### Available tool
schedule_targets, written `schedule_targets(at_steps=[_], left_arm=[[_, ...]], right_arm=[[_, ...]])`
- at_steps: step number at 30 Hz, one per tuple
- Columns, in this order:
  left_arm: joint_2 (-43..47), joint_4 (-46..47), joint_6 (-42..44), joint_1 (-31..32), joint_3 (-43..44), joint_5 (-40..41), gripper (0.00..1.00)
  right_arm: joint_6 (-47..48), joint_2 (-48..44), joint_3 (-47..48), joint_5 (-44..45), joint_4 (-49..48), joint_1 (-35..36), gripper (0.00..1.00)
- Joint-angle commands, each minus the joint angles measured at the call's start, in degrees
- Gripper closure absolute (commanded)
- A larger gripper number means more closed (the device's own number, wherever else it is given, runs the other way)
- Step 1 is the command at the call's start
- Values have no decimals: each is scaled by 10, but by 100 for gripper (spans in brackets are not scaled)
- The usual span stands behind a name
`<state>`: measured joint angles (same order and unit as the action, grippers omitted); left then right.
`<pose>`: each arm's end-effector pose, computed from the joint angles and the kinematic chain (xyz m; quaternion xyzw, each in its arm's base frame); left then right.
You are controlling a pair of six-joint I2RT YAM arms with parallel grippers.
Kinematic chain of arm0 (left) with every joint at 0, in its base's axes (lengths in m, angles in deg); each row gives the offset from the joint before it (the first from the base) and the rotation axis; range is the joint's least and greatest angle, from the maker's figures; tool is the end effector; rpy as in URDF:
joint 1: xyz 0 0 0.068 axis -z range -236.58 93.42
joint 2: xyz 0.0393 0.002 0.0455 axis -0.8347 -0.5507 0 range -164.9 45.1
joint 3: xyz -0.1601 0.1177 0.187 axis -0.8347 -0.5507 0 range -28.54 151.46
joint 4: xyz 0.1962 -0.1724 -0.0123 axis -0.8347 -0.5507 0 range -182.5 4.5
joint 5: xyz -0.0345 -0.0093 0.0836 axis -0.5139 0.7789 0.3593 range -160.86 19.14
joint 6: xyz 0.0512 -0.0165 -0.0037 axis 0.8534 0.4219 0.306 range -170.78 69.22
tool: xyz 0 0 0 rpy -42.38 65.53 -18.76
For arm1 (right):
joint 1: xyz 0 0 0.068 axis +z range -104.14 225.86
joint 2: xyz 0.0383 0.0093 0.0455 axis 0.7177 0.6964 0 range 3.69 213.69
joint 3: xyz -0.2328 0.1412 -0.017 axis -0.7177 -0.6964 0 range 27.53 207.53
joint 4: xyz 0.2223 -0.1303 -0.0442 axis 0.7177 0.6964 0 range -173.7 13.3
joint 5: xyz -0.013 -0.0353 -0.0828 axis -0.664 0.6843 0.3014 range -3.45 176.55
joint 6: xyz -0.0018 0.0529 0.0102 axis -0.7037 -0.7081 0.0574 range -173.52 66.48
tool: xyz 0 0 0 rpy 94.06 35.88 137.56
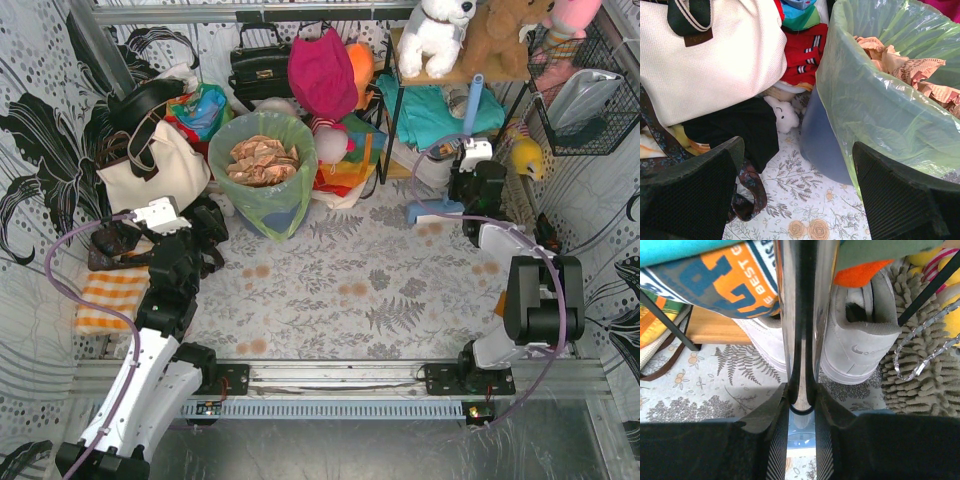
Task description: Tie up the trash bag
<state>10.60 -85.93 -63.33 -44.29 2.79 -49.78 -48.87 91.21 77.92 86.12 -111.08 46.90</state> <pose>0.1564 -0.0209 0.3027 -0.1269 0.7164 -0.0146 0.6859 0.3481 0.0067 0.2586 -0.0403 0.7636 -0.0174 0.6442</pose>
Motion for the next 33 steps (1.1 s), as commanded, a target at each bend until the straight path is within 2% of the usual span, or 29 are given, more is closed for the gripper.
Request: schedule_targets(at_steps=[1, 6, 11, 18, 23, 25, 29, 33], left_arm=[[6, 20, 10, 1, -4, 15, 2], [6, 20, 11, 2, -4, 16, 2], [4, 22, 11, 2, -5, 12, 2], [6, 22, 11, 2, -5, 14, 2], [7, 22, 11, 2, -5, 16, 2], [8, 22, 11, 3, -5, 17, 2], [7, 20, 9, 2, -4, 14, 2], [-7, 3, 4, 3, 8, 29, 2]], right_arm=[[13, 15, 9, -24, -109, -15, 100], [14, 32, 15, -29, -125, -23, 99], [20, 54, 24, -23, -137, -23, 88], [24, 66, 23, 0, -158, -24, 82], [13, 51, 19, 1, -149, -24, 63], [6, 35, 8, 0, -150, -24, 48], [-11, -8, 0, 0, -110, -24, 30], [-67, -79, -14, -4, -50, -24, 17]])
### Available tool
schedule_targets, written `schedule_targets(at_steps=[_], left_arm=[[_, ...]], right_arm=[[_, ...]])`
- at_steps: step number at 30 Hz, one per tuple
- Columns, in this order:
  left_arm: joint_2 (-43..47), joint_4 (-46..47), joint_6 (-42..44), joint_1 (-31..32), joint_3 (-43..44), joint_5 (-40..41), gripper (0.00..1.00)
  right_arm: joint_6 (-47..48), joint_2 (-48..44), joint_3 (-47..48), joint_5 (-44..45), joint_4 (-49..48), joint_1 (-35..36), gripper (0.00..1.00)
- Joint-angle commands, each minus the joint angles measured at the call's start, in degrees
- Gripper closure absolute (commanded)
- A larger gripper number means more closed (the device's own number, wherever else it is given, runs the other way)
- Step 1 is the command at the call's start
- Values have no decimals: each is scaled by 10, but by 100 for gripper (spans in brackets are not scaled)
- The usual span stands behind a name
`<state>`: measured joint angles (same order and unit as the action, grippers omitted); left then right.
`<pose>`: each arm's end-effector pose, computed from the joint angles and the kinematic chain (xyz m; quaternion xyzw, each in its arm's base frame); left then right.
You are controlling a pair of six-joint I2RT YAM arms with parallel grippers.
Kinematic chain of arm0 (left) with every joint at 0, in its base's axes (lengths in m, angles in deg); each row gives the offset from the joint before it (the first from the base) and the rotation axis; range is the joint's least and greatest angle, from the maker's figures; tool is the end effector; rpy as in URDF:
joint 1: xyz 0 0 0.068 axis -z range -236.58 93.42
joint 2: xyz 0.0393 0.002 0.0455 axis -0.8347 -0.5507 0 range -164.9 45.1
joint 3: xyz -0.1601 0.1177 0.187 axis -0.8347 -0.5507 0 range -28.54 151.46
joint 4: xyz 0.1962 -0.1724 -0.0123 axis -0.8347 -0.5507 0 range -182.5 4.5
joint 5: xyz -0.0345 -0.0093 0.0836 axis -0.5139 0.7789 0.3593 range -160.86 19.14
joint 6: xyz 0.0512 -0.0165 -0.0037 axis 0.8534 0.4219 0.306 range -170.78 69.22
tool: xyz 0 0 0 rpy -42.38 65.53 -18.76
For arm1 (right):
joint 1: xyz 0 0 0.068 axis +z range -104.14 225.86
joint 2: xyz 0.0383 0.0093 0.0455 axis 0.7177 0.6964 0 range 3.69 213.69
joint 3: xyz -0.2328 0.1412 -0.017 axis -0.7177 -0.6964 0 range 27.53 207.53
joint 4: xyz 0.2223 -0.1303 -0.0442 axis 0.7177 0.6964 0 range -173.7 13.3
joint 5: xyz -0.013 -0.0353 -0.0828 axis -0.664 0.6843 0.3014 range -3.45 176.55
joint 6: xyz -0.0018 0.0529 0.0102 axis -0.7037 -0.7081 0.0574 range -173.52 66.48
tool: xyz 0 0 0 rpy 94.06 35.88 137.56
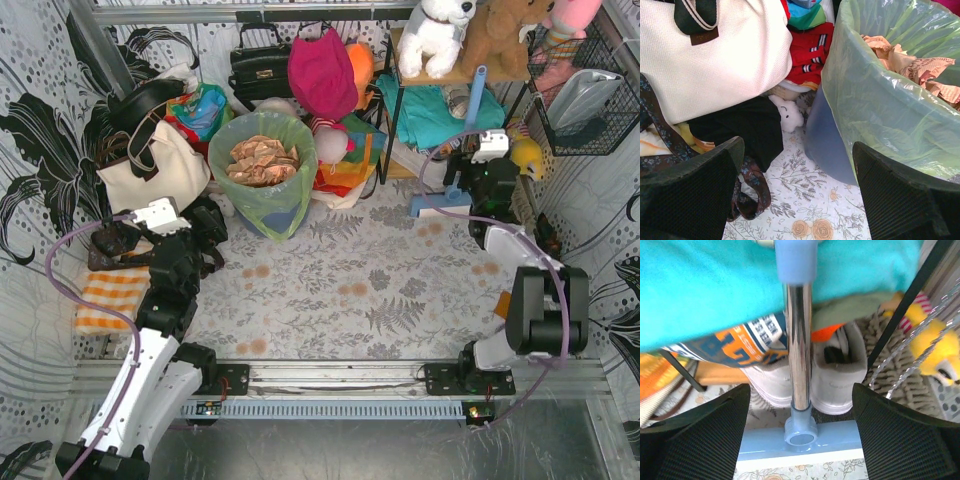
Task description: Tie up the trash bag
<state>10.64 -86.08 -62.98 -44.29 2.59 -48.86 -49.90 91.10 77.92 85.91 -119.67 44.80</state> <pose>0.1563 -0.0204 0.3013 -0.1297 0.7175 -0.0059 0.6844 0.3493 -0.0059 0.2756 -0.0198 0.7133 -0.0246 0.7002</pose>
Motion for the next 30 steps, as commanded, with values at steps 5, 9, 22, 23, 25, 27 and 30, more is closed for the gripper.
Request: schedule_targets(at_steps=[5, 9, 22, 23, 25, 27, 30], left_arm=[[-34, -16, -18, 2, 38, 7, 2], [-43, -55, -41, 3, 69, -3, 2], [-145, -254, -74, 2, 330, -94, 2], [-162, -267, -72, 2, 354, -100, 2], [-201, -295, -69, 2, 401, -107, 2], [-229, -313, -67, 1, 437, -112, 2], [-226, -297, -73, 2, 440, -125, 2]], right_arm=[[-206, -171, -27, -30, 131, 4, 12], [-270, -202, 4, -34, 218, 47, 15], [-518, -156, 145, 3, 398, 252, 22], [-541, -154, 147, 12, 397, 266, 23], [-581, -147, 159, 30, 397, 290, 25], [-630, -131, 183, 54, 420, 317, 38], [-707, -85, 247, 77, 498, 356, 39]])
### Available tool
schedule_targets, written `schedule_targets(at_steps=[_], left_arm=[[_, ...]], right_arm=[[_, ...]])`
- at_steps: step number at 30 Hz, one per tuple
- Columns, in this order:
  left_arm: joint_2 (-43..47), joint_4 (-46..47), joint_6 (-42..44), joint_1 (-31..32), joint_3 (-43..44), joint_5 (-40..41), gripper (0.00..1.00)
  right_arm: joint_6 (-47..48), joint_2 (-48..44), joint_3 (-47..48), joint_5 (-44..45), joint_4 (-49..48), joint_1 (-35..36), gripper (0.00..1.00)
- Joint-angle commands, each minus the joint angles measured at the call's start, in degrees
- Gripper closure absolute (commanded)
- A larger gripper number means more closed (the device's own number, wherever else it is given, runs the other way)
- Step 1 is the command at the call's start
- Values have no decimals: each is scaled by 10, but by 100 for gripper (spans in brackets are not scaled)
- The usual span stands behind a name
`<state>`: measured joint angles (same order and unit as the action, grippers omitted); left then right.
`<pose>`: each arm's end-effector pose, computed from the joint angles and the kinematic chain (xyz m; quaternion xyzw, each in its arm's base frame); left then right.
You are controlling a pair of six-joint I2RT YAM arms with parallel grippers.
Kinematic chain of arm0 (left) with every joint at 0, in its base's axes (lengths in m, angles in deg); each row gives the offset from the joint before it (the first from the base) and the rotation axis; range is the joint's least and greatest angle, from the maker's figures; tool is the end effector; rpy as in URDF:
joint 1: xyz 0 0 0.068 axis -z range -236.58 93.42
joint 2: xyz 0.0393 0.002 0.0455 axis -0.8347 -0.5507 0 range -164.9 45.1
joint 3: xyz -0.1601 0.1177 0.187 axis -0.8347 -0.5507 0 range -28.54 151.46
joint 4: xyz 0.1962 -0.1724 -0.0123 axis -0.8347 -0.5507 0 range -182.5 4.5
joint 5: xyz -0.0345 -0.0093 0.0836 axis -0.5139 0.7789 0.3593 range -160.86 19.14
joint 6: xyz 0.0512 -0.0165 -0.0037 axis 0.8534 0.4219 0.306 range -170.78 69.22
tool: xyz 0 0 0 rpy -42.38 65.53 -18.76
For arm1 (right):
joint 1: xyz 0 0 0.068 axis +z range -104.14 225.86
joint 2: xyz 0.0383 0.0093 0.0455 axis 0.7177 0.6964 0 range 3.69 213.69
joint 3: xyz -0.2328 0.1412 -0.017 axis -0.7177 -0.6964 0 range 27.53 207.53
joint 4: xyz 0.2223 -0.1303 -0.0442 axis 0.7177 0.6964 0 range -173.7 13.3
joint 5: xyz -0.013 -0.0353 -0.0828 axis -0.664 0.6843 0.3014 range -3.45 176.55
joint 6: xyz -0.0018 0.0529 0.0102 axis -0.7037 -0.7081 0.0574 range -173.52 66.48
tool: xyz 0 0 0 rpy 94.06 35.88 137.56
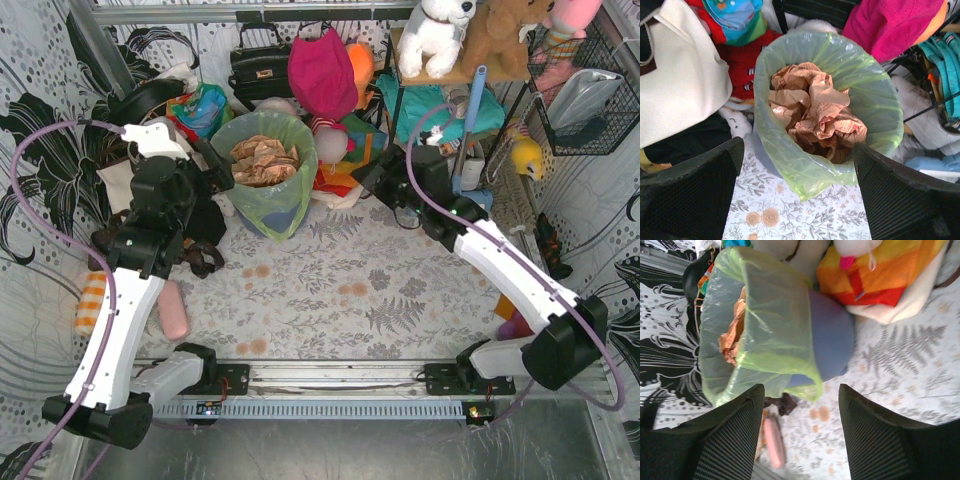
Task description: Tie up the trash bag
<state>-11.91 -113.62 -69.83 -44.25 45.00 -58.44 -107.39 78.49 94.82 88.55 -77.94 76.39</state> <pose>0.1975 -0.0353 0.4404 -0.1134 0.7650 -0.0893 0.6276 0.2660 0.1556 0.3705 0.1692 0.7655 0.4067 0.4689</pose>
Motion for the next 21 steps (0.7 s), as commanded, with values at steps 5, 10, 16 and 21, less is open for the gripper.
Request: schedule_targets(at_steps=[5, 10, 16, 21], left_arm=[[20, -12, -17, 1, -2, -35, 2], [29, -17, -20, 1, -14, -34, 2], [36, -9, -26, 1, -25, -37, 2], [38, -4, -27, 1, -36, -44, 2]], right_arm=[[-263, 112, 187, 175, 212, 132, 42], [-320, 196, 336, 217, 343, 169, 52], [-347, 283, 447, 230, 393, 192, 57], [-355, 331, 509, 223, 394, 202, 61]])
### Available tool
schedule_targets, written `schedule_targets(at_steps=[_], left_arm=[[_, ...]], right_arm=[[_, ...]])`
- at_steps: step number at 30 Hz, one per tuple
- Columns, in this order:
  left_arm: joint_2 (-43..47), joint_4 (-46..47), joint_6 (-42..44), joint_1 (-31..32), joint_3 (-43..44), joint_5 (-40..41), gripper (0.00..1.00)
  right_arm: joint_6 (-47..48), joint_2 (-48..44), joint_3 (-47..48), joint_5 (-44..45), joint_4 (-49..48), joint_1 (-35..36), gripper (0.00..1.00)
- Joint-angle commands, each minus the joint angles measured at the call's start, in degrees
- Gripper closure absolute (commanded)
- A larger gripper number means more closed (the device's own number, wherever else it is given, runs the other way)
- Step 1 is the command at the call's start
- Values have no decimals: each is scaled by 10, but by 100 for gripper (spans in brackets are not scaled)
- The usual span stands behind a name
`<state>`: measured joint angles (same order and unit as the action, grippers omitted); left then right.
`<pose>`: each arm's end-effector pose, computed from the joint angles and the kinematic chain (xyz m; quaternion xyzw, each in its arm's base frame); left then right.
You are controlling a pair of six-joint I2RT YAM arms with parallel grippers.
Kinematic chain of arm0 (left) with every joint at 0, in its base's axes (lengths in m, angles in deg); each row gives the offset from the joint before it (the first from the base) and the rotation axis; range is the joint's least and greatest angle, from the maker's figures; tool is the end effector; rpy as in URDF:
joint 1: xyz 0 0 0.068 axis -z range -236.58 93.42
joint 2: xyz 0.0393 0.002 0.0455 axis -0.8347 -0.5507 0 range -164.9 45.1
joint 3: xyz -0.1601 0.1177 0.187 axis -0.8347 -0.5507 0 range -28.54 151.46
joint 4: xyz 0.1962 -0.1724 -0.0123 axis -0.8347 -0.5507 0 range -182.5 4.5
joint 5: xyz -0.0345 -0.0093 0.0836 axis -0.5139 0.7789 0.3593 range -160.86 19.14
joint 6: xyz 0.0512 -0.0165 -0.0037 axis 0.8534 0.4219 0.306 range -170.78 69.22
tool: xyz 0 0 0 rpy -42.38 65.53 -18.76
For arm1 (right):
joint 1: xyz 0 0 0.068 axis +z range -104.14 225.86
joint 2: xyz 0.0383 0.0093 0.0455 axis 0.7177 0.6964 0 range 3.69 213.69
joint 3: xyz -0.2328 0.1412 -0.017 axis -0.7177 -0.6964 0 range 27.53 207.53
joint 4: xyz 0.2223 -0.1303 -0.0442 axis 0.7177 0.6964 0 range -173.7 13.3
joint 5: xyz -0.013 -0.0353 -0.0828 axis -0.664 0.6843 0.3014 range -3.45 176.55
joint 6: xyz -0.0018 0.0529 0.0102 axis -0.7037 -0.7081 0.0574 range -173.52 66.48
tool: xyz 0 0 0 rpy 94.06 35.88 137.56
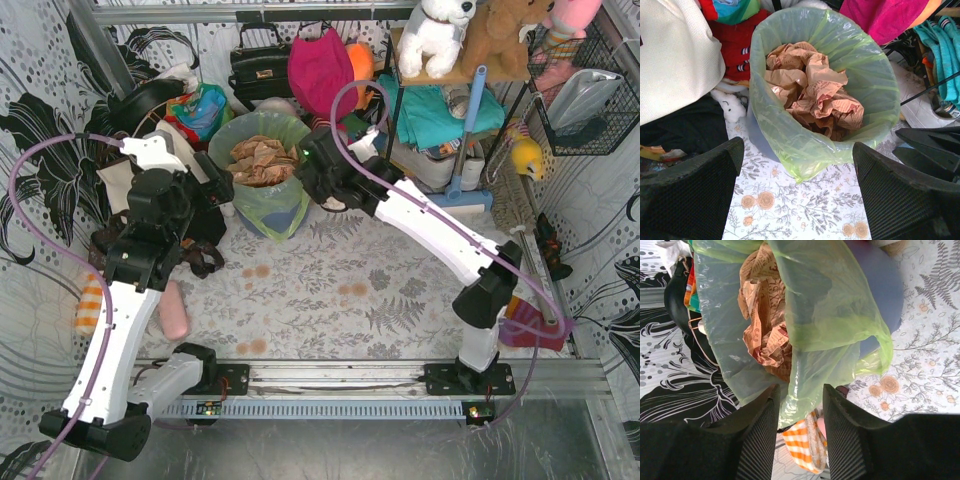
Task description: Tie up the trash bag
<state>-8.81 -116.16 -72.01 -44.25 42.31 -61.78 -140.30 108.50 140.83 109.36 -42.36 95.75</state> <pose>0.1842 -0.0345 0.4298 -0.1096 0.7779 -0.1182 0.6074 0.2751 0.3053 0.4062 0.3621 0.7867 0.3716 0.3345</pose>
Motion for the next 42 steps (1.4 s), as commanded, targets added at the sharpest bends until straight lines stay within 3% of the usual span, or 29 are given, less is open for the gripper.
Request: schedule_targets(at_steps=[1, 13, 26, 31, 42], left_arm=[[6, 21, -4, 1, -10, -11, 2], [1, 10, 14, 1, -3, -4, 2], [-1, 5, 25, 1, 0, 3, 2], [-45, -38, 19, 1, 62, 17, 2], [-185, -158, 74, 1, 216, -57, 2]], right_arm=[[-27, 38, 59, 17, 42, 10, 62], [-50, 88, 92, 19, 54, 14, 71], [-30, 70, 74, 19, 55, 13, 92], [6, 35, 43, 6, 55, 12, 100], [113, -27, 16, -33, 91, -2, 100]])
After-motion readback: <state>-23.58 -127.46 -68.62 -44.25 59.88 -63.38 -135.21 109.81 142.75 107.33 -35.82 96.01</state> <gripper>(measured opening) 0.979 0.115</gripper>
